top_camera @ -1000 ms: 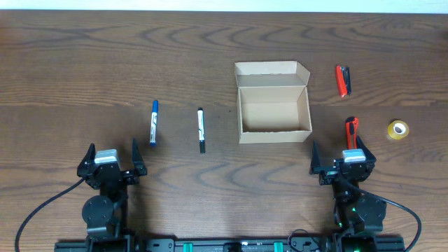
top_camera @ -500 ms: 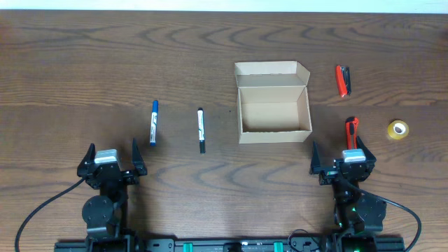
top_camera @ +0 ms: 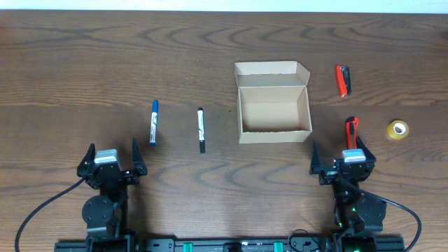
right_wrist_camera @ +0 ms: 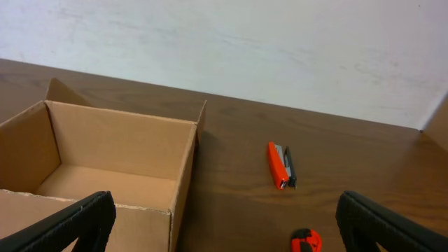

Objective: Pack container

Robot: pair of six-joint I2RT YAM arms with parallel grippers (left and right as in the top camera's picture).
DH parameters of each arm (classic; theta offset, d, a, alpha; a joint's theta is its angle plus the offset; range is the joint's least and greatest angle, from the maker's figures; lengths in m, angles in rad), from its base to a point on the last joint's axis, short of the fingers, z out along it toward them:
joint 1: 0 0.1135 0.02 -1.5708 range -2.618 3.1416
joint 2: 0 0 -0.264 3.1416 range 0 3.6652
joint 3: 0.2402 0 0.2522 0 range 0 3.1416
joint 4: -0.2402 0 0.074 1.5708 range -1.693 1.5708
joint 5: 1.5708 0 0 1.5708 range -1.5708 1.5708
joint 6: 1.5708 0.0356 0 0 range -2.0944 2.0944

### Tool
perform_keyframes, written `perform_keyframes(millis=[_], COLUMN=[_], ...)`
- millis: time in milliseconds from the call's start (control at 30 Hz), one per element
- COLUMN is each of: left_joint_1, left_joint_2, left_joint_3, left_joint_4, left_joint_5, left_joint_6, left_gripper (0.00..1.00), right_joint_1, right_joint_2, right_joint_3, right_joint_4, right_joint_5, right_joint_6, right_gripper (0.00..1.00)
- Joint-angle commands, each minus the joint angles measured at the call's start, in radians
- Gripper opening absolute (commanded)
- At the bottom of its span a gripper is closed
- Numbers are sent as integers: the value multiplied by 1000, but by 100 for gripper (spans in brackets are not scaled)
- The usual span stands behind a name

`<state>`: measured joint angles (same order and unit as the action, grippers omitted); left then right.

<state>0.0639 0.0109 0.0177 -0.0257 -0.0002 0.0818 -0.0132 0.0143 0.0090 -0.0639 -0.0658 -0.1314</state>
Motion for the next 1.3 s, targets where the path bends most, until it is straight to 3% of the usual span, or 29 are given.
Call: perform_keyframes(millis=[0,267,333,433,567,867,1067,1267], left_joint_1=[6,6,6,6,6,6,6,6], left_joint_2=[-7,-7,-7,-7,-7,-7,-7,-7], left_joint_3=[-13,-13,-13,-13,-13,-13,-13,-13], left_joint_4=[-51,-51,-51,-51,-51,-51,-51,-51], left_joint_5=[-2,-2,-2,-2,-2,-2,-2,-2], left_joint_6=[-3,-3,-3,-3,-3,-3,-3,-3], left_gripper=[95,95,95,95,95,95,95,95], right_joint_1=[8,8,8,8,8,7,8,5], right_joint_2=[-9,-9,-6,33,196,783,1048,1091], right_joint_3=[-3,60,131,282,500,1095,1406,1438], right_joint_4=[5,17,-17,-119,-245,-584,-853,-921], right_joint_5=[6,-176,-164,6,291,749,746,705], right_joint_6=[18,101,119,118,75,62,37,55], right_gripper=[99,99,99,99,99,99,99,99])
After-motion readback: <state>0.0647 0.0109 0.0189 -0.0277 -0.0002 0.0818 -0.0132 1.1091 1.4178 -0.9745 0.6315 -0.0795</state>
